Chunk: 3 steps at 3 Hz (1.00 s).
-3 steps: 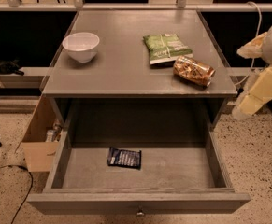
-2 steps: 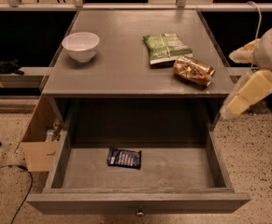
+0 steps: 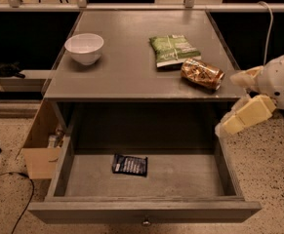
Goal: Pick rxbar blueberry from top drawer and place on counter
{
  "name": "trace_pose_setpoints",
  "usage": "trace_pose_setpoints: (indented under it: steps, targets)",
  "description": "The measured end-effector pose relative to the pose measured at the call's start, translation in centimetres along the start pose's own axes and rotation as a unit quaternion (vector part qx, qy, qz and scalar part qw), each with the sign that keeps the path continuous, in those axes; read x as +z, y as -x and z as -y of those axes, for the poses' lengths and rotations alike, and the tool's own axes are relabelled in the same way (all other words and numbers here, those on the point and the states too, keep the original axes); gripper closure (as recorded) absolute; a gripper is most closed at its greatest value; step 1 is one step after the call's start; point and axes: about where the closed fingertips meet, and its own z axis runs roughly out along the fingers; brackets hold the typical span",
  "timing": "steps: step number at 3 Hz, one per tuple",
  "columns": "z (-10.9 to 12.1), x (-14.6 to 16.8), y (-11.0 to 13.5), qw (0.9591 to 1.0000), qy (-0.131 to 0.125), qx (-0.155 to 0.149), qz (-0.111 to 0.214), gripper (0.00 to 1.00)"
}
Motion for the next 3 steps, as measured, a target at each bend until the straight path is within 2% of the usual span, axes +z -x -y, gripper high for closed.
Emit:
trace_pose_setpoints:
  steps: [1,2,3]
  targets:
    - [0.0,0.0,0.1,1.0000,0.000,-0.001,-0.001,0.00]
    - [0.4,1.0,-0.6,0.9998,0.003,0.012,0.014,0.00]
    - [-0.7,3.0,-2.5,0.9991,0.021,0.030,0.022,0.00]
